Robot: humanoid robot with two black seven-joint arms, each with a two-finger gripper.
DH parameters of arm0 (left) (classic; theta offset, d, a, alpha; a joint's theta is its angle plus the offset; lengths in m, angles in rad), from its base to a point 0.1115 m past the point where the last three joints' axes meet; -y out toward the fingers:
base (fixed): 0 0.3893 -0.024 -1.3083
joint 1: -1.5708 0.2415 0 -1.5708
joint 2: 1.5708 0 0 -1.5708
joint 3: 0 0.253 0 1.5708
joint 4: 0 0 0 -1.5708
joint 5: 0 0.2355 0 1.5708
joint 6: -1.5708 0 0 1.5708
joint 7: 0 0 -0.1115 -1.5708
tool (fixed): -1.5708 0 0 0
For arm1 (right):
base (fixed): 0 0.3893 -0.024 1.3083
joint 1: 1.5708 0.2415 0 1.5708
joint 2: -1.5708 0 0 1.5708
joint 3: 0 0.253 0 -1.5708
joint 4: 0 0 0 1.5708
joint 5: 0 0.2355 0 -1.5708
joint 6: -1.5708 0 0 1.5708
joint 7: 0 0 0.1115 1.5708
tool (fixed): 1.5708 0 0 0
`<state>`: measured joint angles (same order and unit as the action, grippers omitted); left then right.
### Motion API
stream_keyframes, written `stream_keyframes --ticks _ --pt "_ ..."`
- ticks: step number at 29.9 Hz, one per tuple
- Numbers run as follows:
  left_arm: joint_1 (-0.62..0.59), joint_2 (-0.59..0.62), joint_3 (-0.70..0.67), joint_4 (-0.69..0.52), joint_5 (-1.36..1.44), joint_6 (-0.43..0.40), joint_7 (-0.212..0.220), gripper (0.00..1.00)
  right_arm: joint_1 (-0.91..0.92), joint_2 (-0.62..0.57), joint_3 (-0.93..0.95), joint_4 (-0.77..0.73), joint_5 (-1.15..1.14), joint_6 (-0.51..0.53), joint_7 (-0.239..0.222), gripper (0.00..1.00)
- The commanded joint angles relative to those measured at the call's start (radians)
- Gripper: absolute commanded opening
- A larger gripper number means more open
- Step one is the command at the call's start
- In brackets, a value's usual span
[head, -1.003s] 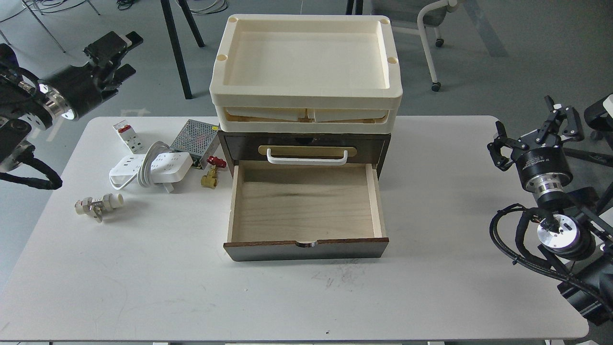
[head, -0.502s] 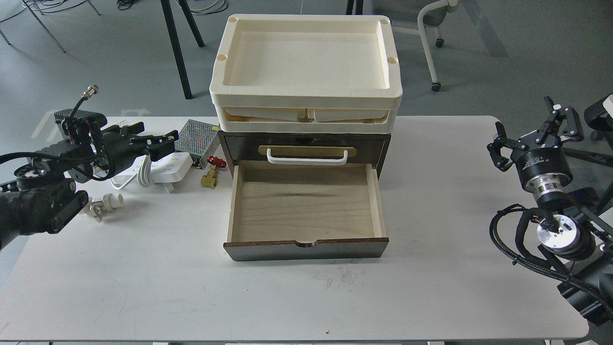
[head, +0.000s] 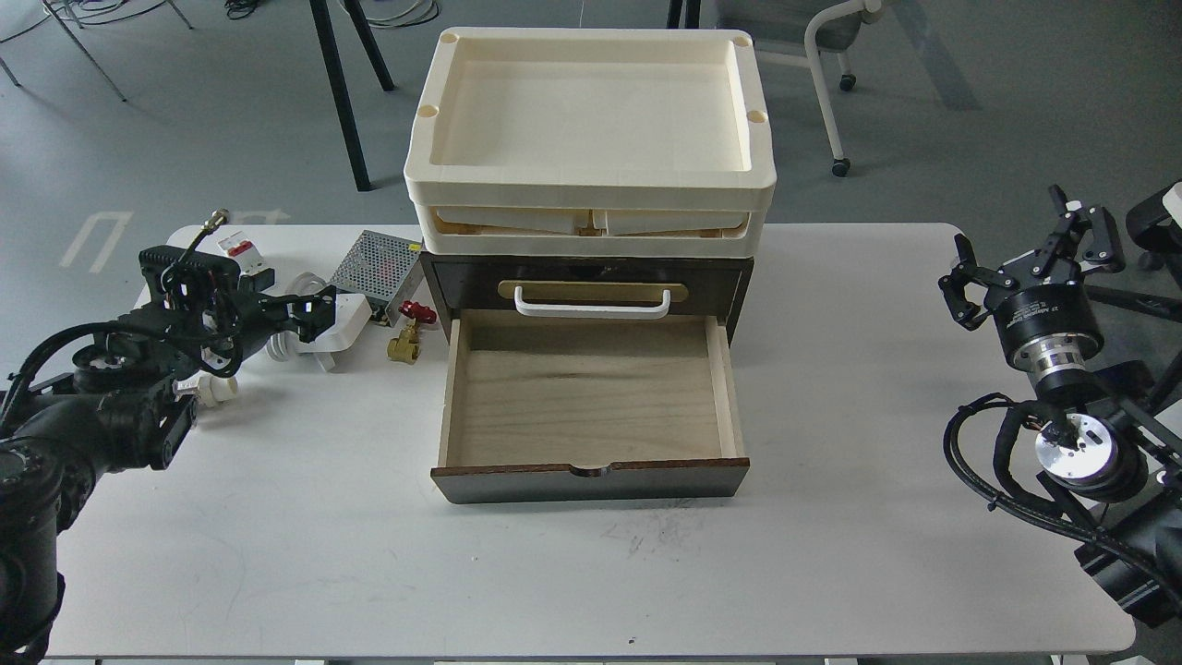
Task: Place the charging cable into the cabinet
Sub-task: 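Close the left gripper on the white charger and cable, then lift the charger with the left gripper and swing it over the cabinet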
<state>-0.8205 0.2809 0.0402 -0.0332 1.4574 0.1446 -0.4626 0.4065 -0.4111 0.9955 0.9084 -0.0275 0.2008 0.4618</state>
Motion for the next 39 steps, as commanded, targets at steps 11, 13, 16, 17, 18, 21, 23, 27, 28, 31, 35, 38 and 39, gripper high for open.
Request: stream_keyframes --ticks 11,13,16,17,18,21,23,27,28,31,35,38,39 --pt "0.021 -0.003 -0.002 0.026 -0.054 -0.007 0.009 0.34 0.000 0.000 0.000 0.000 -0.003 0.002 0.000 1.00" --pt "0.038 -0.003 0.001 0.027 -0.054 -0.008 0.009 0.31 0.000 0.000 -0.001 0.000 -0.002 0.002 0.000 1.00" --pt "0.049 -0.006 0.013 0.045 -0.045 -0.008 0.010 0.33 0.000 0.000 0.000 0.000 -0.003 0.002 0.000 1.00" --pt "0.049 -0.008 0.018 0.050 -0.046 -0.011 0.010 0.33 0.000 0.000 -0.001 0.000 -0.003 0.002 0.000 1.00" --pt "0.049 -0.012 0.020 0.050 -0.052 -0.016 0.010 0.33 0.000 0.000 0.000 0.000 -0.003 0.002 0.000 1.00" --pt "0.049 -0.023 0.018 0.050 -0.057 -0.016 0.007 0.31 0.000 0.000 0.000 0.000 -0.003 0.002 0.000 1.00" --pt "0.046 -0.025 0.015 0.050 -0.058 -0.016 0.006 0.25 0.000 0.000 0.000 0.000 -0.003 0.002 0.000 1.00" --pt "0.043 -0.023 0.015 0.050 -0.058 -0.016 0.001 0.17 0.000 0.000 -0.001 0.000 -0.003 0.002 0.000 1.00" --pt "0.043 -0.023 0.015 0.050 -0.058 -0.016 0.001 0.15 0.000 0.000 0.000 0.000 -0.003 0.002 0.000 1.00" --pt "0.041 -0.025 0.014 0.050 -0.058 -0.014 -0.002 0.11 0.000 0.000 0.000 0.000 -0.003 0.002 0.001 1.00" --pt "0.034 -0.023 0.012 0.052 -0.058 -0.010 -0.002 0.07 0.000 0.000 0.000 0.000 -0.003 0.002 0.000 1.00" --pt "0.031 -0.022 0.010 0.052 -0.058 -0.008 -0.002 0.07 0.000 0.000 0.000 0.000 -0.003 0.002 0.000 1.00" --pt "0.028 -0.023 0.010 0.052 -0.057 -0.007 -0.004 0.07 0.000 0.000 0.000 0.000 -0.003 0.002 0.000 1.00"
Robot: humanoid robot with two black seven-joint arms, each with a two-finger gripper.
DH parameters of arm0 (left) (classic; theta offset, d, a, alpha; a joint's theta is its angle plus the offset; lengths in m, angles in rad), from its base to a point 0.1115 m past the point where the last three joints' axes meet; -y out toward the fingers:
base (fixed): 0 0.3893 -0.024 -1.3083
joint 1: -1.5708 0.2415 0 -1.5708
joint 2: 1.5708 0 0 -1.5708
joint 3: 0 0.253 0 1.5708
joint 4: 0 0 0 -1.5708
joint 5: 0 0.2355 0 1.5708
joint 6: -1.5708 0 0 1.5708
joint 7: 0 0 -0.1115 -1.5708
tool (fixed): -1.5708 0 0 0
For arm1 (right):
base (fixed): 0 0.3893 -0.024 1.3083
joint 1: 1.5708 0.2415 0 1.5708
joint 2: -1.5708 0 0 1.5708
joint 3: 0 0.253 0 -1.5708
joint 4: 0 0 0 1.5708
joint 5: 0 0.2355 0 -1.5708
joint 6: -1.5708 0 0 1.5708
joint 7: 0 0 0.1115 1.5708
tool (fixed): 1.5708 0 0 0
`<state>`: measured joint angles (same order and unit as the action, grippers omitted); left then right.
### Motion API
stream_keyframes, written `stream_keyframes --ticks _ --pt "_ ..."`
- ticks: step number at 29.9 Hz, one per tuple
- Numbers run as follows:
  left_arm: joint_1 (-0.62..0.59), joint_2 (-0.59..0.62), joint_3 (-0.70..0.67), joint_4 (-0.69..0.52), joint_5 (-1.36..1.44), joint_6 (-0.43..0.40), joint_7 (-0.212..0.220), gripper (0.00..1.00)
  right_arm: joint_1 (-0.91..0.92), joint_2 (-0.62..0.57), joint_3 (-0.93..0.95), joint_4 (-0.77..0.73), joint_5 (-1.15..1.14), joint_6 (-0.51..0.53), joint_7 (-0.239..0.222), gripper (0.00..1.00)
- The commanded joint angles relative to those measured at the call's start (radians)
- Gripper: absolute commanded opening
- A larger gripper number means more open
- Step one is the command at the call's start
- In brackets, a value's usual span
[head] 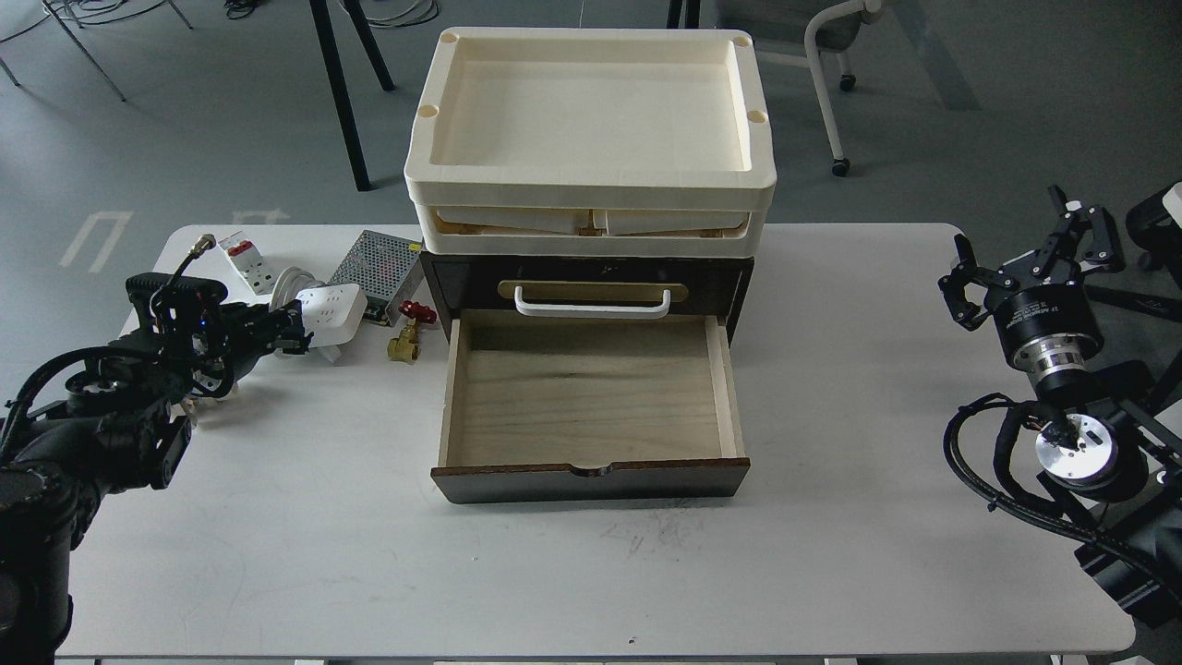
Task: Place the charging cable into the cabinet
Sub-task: 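Lift the charger with the left gripper and swing it over the cabinet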
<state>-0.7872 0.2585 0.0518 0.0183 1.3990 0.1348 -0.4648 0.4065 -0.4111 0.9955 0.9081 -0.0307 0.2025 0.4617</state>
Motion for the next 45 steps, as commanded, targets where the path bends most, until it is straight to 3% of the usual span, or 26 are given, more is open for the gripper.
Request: stream_keyframes --ticks 1,7,17,21,25,29,33,39,45 --pt "-0.007 -0.001 -0.001 0.000 0.002 0.006 -0.003 0.07 0.000 0.000 0.000 0.000 0.000 0.000 0.000 1.00" --pt "-0.038 0.021 0.011 0.018 0.009 0.020 -0.024 0.07 0.000 0.000 0.000 0.000 0.000 0.000 0.000 1.00" --pt "-0.090 0.015 0.042 0.256 0.028 -0.006 -0.024 0.07 0.000 0.000 0.000 0.000 0.000 0.000 0.000 1.00" --pt "-0.135 0.024 0.091 0.295 -0.005 -0.029 -0.024 0.07 0.000 0.000 -0.001 0.000 0.000 0.000 0.000 1.00" --pt "-0.253 0.062 0.089 0.298 -0.101 -0.139 -0.024 0.07 0.000 0.000 -0.001 0.002 0.000 0.000 0.000 1.00" --pt "-0.362 0.132 0.085 0.289 -0.363 -0.369 -0.024 0.07 0.000 0.000 -0.001 0.000 -0.001 0.000 0.000 1.00" --pt "-0.451 0.127 0.088 0.289 -0.647 -0.501 -0.024 0.07 0.000 0.000 -0.001 0.000 -0.005 0.000 0.000 1.00" --pt "-0.592 0.093 0.079 0.289 -0.900 -0.623 -0.024 0.07 0.000 0.000 -0.001 0.000 -0.006 0.000 0.000 1.00" --pt "-0.716 0.025 0.079 0.284 -1.080 -0.623 -0.024 0.08 0.000 0.000 -0.001 0.000 -0.008 0.000 0.000 1.00"
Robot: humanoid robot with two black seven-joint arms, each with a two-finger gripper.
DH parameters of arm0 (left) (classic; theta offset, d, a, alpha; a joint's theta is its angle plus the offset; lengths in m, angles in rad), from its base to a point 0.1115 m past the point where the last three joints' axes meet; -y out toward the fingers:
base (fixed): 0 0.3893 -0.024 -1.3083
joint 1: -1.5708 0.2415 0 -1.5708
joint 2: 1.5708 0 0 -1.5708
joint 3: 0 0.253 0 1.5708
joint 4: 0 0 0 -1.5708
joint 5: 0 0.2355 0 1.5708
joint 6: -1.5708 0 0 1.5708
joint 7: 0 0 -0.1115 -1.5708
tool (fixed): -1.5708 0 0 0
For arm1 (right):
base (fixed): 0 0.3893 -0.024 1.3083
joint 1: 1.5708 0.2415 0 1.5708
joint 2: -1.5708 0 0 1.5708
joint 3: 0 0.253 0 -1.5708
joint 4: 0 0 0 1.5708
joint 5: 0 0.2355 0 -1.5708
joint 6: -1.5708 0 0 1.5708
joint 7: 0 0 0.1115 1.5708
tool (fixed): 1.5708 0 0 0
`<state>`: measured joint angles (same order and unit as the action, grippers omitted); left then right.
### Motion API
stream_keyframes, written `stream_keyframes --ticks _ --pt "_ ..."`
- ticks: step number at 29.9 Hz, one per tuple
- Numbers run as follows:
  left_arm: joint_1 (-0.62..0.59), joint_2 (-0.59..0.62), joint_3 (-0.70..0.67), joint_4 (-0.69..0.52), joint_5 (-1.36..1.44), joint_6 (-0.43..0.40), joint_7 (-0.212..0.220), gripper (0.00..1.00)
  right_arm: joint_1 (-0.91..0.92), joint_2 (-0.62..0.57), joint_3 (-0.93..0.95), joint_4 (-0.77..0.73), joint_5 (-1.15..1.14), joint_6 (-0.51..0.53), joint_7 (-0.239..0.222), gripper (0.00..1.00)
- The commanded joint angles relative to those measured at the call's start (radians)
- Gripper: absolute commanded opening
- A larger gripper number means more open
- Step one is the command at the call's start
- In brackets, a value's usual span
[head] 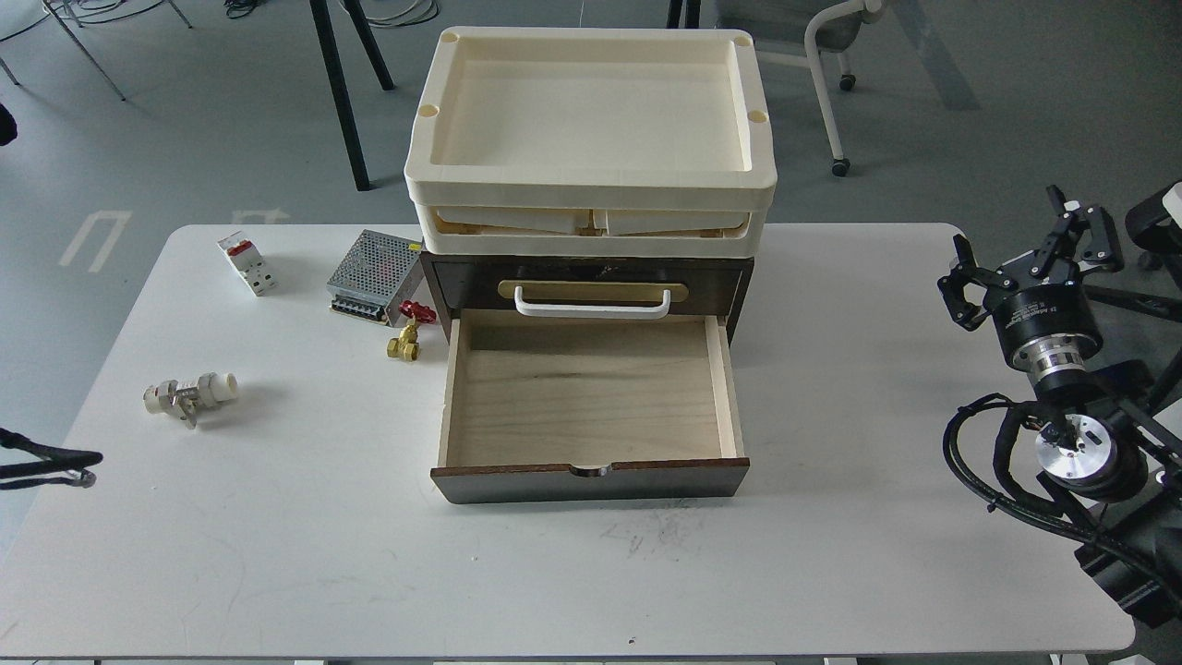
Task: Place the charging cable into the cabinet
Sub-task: 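Lift the charger with the left gripper and swing it over the cabinet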
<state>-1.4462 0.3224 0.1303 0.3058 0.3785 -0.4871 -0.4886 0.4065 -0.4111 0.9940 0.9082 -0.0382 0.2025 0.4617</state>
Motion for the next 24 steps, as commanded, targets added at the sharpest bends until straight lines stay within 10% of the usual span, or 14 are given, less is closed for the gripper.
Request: stream_keyframes --ticks 1,8,11,24 --pt "-0.074 -0.064 0.000 -0.004 -0.059 -0.002 0.000 0.08 0.000 0.000 0.000 0.000 0.000 0.000 0.000 1.00" --pt "-0.180 -0.198 0.008 -0.007 -0.058 -0.002 0.000 0.12 0.000 0.000 0.000 0.000 -0.002 0.000 0.000 1.00" --pt "-0.210 -0.261 0.002 -0.007 -0.064 -0.002 0.090 0.13 0.000 0.000 0.000 0.000 -0.002 0.000 0.002 1.00" --pt "-0.255 -0.322 0.011 -0.001 -0.062 -0.002 0.044 0.18 0.000 0.000 0.000 0.000 -0.002 0.000 0.000 1.00"
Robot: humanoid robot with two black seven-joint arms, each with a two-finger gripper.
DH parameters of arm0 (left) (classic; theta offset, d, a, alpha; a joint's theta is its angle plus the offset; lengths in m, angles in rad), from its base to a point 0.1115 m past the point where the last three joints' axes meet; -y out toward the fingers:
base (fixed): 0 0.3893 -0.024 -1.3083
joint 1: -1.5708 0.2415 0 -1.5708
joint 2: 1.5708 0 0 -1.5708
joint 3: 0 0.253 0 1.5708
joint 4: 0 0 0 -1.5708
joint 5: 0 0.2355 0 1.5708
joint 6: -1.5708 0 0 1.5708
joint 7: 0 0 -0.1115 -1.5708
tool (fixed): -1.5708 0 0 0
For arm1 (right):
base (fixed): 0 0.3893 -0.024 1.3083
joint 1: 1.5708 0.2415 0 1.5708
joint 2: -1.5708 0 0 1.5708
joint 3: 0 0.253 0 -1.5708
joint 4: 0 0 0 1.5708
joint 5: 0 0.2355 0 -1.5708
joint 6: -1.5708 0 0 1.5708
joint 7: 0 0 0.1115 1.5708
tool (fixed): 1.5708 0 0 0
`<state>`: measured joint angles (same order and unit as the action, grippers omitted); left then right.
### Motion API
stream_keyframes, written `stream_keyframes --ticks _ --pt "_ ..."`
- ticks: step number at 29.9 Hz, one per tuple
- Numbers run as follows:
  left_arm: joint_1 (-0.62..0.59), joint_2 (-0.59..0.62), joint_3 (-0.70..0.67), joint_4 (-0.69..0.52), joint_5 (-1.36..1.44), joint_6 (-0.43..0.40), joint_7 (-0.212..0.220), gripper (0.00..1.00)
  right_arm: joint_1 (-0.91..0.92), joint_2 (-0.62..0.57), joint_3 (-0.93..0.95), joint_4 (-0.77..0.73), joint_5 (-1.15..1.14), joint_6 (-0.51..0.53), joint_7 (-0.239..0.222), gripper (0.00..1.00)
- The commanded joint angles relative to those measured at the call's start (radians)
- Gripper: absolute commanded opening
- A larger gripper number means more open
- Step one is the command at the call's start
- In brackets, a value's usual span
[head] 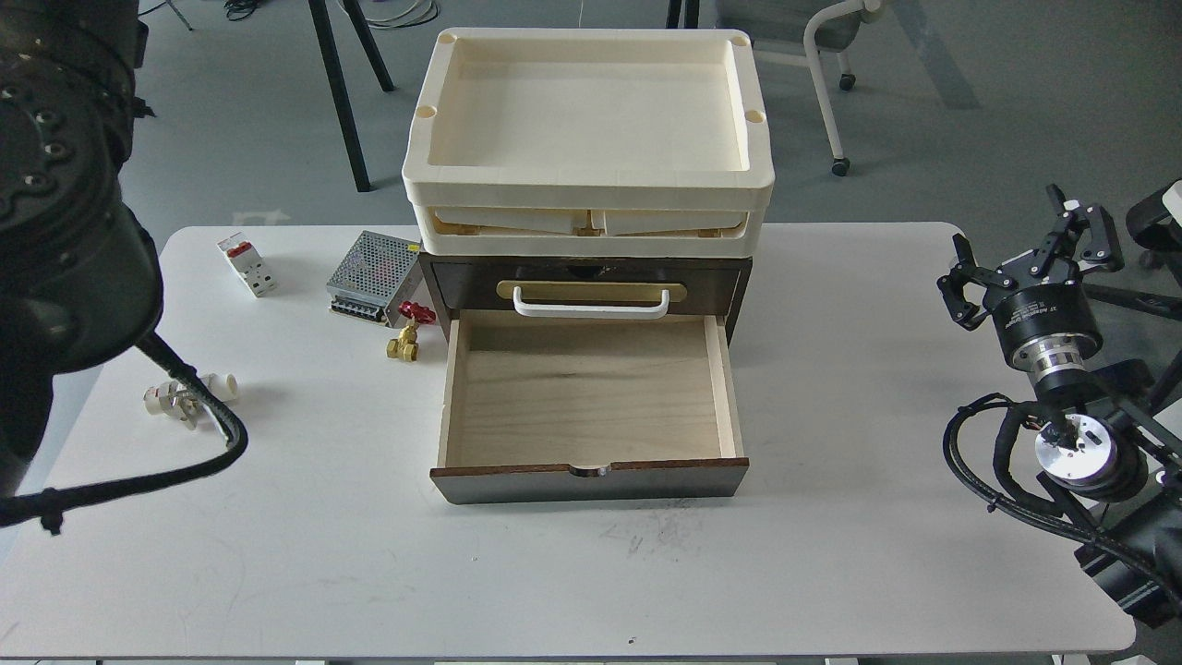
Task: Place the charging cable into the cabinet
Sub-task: 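Lift the charger with the left gripper and swing it over the cabinet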
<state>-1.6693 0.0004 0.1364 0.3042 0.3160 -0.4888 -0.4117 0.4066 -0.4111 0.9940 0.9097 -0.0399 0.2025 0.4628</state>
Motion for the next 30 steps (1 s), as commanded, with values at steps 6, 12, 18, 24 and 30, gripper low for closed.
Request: stream_keyframes --ticks 6,12,18,24,30 --pt "-0.089 0.000 0.032 -0.010 0.006 0.000 -0.052 0.20 0.000 0.000 0.000 -0.002 -0.001 0.000 -0.001 1.00" --pt "-0.090 0.000 0.052 -0.213 0.018 0.000 -0.074 0.16 0.000 0.000 0.000 0.000 -0.001 0.000 0.000 1.00" --pt "-0.082 0.000 0.273 -0.301 0.107 0.000 -0.077 0.01 0.000 0.000 0.000 0.000 -0.001 0.000 0.000 1.00" --pt "-0.092 0.000 0.290 -0.460 0.250 0.000 -0.077 0.00 0.000 0.000 0.000 -0.002 -0.001 0.000 -0.001 1.00" --pt "-0.124 0.000 0.289 -0.736 0.437 0.000 -0.077 0.00 0.000 0.000 0.000 -0.002 -0.001 0.000 -0.001 1.00"
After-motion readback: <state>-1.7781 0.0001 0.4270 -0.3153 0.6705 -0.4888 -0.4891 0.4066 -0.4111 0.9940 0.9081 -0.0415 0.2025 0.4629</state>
